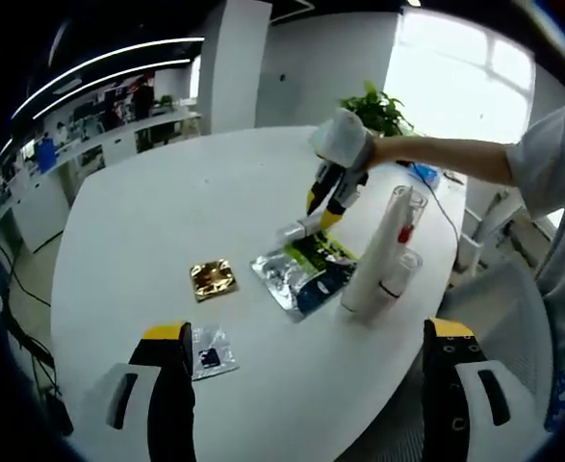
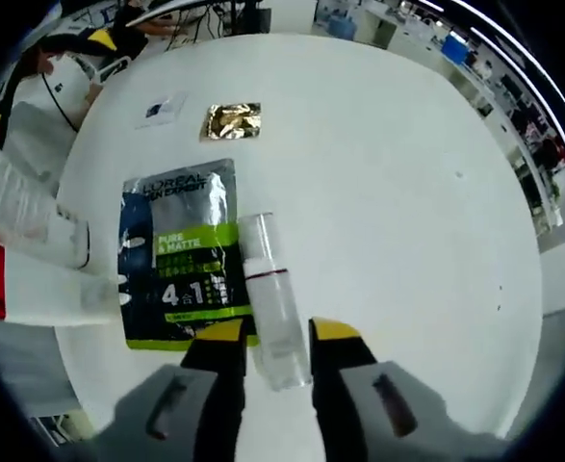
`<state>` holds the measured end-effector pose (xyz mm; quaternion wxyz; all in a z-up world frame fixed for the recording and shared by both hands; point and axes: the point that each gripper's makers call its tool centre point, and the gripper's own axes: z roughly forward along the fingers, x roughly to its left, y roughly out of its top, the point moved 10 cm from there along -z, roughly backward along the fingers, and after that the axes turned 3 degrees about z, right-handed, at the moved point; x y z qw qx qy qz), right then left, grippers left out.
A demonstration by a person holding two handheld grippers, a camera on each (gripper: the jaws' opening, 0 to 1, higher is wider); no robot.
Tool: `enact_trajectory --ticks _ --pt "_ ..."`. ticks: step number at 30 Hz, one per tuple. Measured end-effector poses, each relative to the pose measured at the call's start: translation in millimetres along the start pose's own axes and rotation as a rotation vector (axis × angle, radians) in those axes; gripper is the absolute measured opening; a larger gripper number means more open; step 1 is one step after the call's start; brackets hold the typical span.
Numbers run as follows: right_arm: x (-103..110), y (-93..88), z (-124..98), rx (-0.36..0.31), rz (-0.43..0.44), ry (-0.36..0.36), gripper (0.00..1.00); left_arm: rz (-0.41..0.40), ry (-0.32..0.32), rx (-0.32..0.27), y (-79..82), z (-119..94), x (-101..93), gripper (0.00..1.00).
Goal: Arrange the skincare products in the storage area until every visible bottle or jar stands upright without overlapping.
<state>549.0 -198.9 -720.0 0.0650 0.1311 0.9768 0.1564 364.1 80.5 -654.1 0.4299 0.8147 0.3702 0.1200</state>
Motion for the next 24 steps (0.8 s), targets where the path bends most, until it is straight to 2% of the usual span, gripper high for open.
enact_trajectory --ticks 24 --pt "-20.9 7.7 20.7 0.083 -0.017 0.07 0.22 -0.024 -0.001 0.012 -4.5 2.1 2.3 0.97"
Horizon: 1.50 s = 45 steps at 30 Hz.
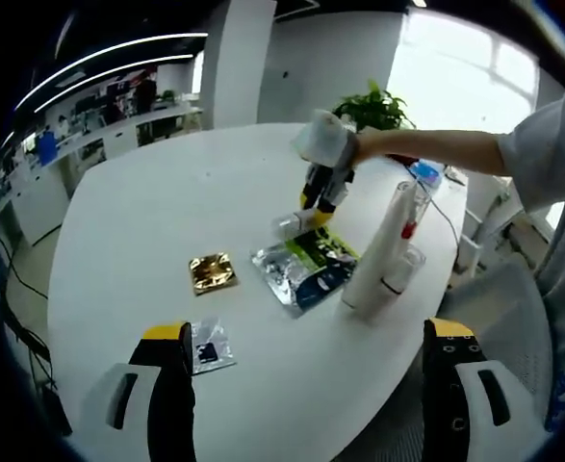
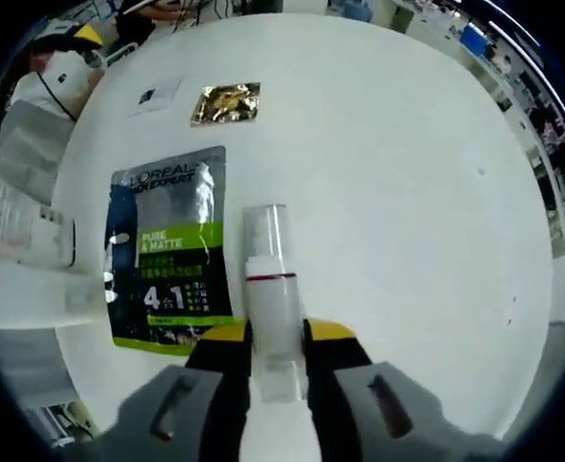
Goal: Arrange the skincare products in the storage area until every visible bottle or jar stands upright without overlapping.
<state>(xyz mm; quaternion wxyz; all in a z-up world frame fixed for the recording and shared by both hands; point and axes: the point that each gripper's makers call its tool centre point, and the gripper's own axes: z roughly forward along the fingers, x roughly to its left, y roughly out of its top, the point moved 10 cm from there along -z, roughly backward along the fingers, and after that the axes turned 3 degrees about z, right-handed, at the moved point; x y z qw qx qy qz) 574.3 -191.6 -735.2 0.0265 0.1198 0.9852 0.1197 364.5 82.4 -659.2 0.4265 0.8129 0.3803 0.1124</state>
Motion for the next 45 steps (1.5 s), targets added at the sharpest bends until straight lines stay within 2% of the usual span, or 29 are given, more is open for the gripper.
enact_trajectory --ticks 10,22,31,40,45 --pt "-4.5 2.5 1.9 0.024 0.0 0.036 0.21 0.001 -0.008 -0.003 -1.3 0.3 -2.4 0.97" --pt "-4.5 7.0 2.7 0.069 -0.021 0.02 0.18 0.007 -0.02 -0.015 -0.4 -0.1 -6.7 0.97" --pt "7.6 3.3 -3.2 0.031 -0.023 -0.043 0.18 0.004 -0.02 -0.03 0.8 -5.8 -7.1 0.97" --pt "14.4 13.3 -32.6 -0.055 -0.049 -0.103 0.18 0.016 -0.027 -0.05 5.5 -8.5 -12.4 0.97" --pt "32.2 18.5 -49.8 -0.092 -0.098 -0.142 0.18 0.029 -0.024 -0.057 7.5 -10.8 -16.3 0.97"
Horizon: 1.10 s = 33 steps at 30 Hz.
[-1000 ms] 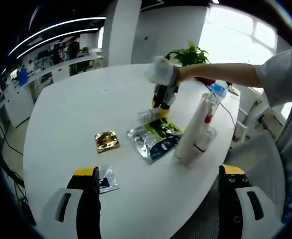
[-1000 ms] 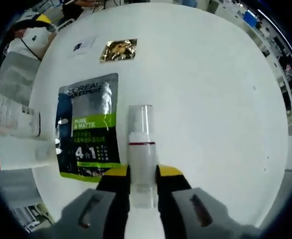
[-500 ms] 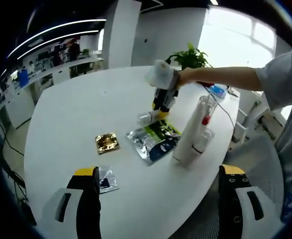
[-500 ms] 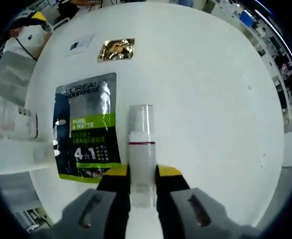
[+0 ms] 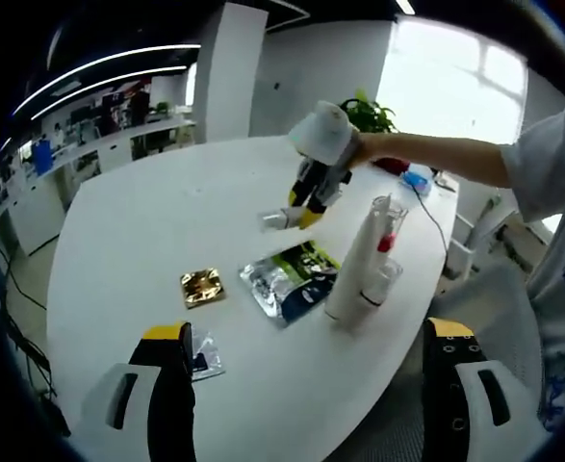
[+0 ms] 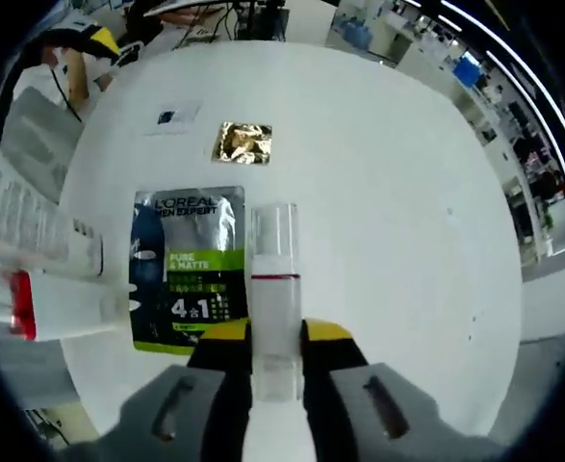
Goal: Arrange the skincare products in the storage area until every visible bottle or jar stands upright without overlapping.
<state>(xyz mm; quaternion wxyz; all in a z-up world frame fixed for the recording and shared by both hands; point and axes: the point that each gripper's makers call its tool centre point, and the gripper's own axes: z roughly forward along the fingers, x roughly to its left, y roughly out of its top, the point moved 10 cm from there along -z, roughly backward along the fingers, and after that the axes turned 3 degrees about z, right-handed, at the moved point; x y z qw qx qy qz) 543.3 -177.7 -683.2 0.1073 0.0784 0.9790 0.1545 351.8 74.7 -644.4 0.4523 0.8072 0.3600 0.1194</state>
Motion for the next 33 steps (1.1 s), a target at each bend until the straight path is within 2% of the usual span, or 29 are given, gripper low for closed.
enact_trajectory --ticks 8,12,19,33 --pt "15.1 12.7 -32.9 -0.07 -0.028 -0.041 0.18 0.017 0.005 -0.02 5.0 -4.7 -6.4 0.97" --pt "29.4 14.8 -50.0 -0.099 -0.048 -0.061 0.18 0.026 0.005 -0.022 6.1 -4.3 -9.0 0.97" --pt "41.6 7.5 -73.9 -0.133 -0.036 -0.088 0.18 0.036 0.0 -0.038 8.3 -5.8 -13.7 0.97" --pt "68.3 -10.0 -105.5 -0.186 0.009 -0.157 0.19 0.057 0.002 -0.051 11.7 -10.4 -21.1 0.97"
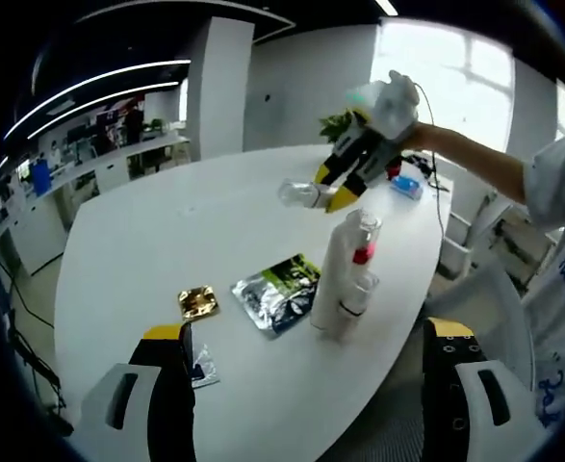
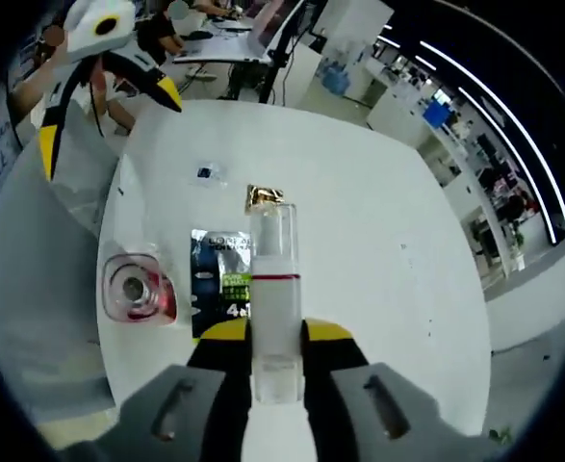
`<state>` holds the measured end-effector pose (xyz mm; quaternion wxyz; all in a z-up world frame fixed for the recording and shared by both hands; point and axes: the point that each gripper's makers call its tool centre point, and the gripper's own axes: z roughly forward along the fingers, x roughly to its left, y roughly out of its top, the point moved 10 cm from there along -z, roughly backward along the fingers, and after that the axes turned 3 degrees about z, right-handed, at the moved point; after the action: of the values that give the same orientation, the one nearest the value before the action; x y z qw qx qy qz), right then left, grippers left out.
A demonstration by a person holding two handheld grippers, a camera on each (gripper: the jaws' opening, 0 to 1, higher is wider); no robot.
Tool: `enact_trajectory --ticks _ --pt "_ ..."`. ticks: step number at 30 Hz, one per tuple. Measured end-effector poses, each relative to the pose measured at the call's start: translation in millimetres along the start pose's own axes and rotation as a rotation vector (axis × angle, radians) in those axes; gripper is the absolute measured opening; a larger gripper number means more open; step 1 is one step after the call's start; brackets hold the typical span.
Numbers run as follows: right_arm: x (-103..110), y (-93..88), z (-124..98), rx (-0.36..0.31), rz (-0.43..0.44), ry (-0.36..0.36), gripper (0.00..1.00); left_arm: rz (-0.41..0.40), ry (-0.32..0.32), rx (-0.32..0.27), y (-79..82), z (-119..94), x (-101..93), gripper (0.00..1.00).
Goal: Arrange the skincare products in the storage area until every visible bottle or jar stands upright without overlapping.
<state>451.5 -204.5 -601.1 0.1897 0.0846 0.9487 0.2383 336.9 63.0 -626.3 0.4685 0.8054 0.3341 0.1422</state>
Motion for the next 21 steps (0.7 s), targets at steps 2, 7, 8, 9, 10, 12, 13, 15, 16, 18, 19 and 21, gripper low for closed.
enact_trajectory --ticks 2,7,8,9,10,12,13,15,16,18,19,21 --pt "3.9 -1.8 -5.1 -0.016 0.013 -0.012 0.19 0.004 0.0 -0.001 0.5 0.1 -1.6 0.97" --pt "8.1 -9.7 -13.4 -0.045 0.049 -0.036 0.19 0.013 -0.006 -0.003 1.2 0.5 -6.5 0.97" --pt "8.4 -11.0 -15.7 -0.051 0.062 -0.056 0.19 0.015 -0.007 -0.003 1.3 0.3 -7.4 0.97" --pt "8.0 -12.9 -16.4 -0.052 0.065 -0.06 0.19 0.015 -0.007 -0.004 1.3 0.1 -7.9 0.97" --pt "8.2 -15.5 -17.8 -0.058 0.064 -0.061 0.19 0.014 -0.008 -0.006 1.4 0.1 -8.6 0.97" --pt "8.7 -17.8 -21.3 -0.074 0.068 -0.066 0.19 0.015 -0.01 -0.006 1.3 0.1 -9.7 0.97" --pt "9.0 -18.2 -22.2 -0.074 0.07 -0.068 0.19 0.016 -0.01 -0.004 1.3 0.0 -10.3 0.97" --pt "10.0 -20.0 -26.6 -0.08 0.078 -0.084 0.19 0.021 -0.01 -0.005 1.8 -0.3 -12.1 0.97" --pt "11.1 -20.9 -29.4 -0.087 0.086 -0.089 0.19 0.022 -0.012 -0.008 2.4 -0.6 -13.2 0.97" --pt "14.0 -21.7 -34.1 -0.103 0.1 -0.098 0.19 0.021 -0.019 -0.018 3.3 -1.2 -15.3 0.97" --pt "15.5 -21.8 -35.9 -0.106 0.105 -0.102 0.19 0.02 -0.022 -0.022 3.5 -1.2 -16.0 0.97" --pt "20.0 -21.7 -39.9 -0.115 0.109 -0.109 0.19 0.02 -0.022 -0.02 3.2 -1.1 -17.8 0.97"
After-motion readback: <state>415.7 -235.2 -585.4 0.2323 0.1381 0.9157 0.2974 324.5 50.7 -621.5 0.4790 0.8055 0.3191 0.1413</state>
